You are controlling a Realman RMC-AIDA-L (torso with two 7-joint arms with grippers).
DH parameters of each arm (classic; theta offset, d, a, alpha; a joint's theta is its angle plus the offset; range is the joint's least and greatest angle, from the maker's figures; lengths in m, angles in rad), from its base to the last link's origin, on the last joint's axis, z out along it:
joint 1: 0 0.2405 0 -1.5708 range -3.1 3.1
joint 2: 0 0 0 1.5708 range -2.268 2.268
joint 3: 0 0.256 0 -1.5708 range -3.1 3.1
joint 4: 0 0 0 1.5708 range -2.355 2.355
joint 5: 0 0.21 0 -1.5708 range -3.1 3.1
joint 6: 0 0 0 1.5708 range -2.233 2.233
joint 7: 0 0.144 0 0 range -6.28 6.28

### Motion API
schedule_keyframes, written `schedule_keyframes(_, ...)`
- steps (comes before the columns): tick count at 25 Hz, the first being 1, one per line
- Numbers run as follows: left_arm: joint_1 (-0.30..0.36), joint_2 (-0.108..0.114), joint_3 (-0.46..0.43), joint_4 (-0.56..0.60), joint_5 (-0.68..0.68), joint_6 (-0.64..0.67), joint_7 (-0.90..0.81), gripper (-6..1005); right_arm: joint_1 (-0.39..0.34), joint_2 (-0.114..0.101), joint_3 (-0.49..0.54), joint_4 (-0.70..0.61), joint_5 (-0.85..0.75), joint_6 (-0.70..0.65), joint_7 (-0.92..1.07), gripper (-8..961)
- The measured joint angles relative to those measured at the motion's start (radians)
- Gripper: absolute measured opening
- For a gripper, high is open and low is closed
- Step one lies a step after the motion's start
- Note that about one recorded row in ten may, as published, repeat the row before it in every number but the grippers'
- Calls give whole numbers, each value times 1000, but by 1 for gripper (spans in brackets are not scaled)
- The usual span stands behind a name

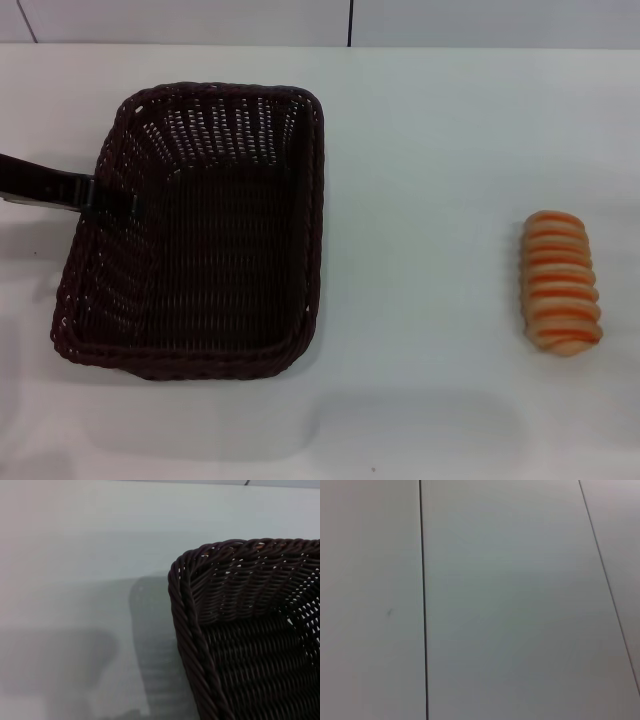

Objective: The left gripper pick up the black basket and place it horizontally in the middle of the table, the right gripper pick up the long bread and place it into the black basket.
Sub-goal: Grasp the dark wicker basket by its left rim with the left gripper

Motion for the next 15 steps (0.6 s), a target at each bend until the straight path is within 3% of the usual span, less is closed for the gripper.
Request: schedule_keyframes(15,-9,0,34,50,-5,9,37,826,-8,0,0,2,-5,-7,0,556)
